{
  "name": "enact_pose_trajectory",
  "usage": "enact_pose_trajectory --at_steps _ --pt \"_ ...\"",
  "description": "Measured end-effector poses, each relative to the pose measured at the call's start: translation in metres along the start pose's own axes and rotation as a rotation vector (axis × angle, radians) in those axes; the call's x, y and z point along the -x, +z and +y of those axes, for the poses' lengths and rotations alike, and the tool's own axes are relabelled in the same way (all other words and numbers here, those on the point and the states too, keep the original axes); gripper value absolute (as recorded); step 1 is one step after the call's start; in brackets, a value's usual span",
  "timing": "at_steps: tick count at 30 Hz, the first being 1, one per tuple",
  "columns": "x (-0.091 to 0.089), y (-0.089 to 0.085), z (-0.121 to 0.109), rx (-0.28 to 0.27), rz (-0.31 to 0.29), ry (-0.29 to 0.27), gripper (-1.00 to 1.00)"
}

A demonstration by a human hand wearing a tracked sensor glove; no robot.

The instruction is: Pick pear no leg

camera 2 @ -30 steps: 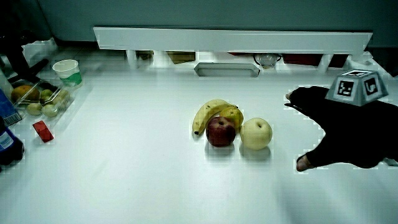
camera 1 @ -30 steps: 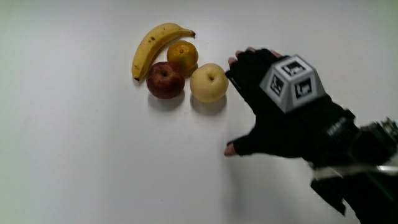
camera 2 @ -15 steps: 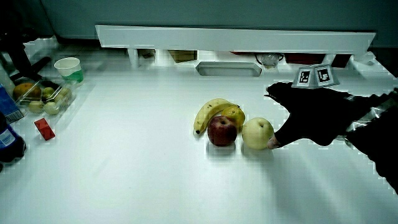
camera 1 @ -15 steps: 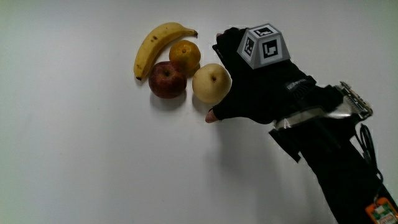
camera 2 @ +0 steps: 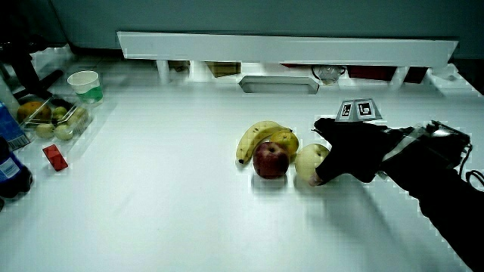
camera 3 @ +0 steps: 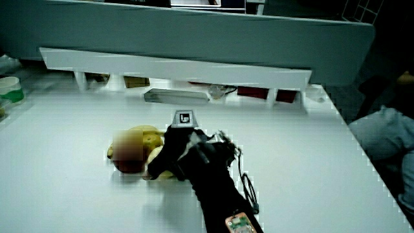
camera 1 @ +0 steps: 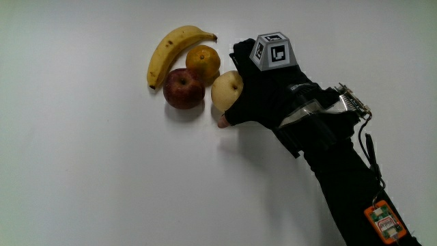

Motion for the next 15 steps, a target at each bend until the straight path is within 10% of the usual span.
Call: enact_pose_trajectory --at_steps 6,15 --pt "-0.0024 -0.0050 0.0052 0.004 0.010 0.003 0.00" --pt "-0.0007 -0.0011 0.0014 -0.071 0.028 0.041 0.56"
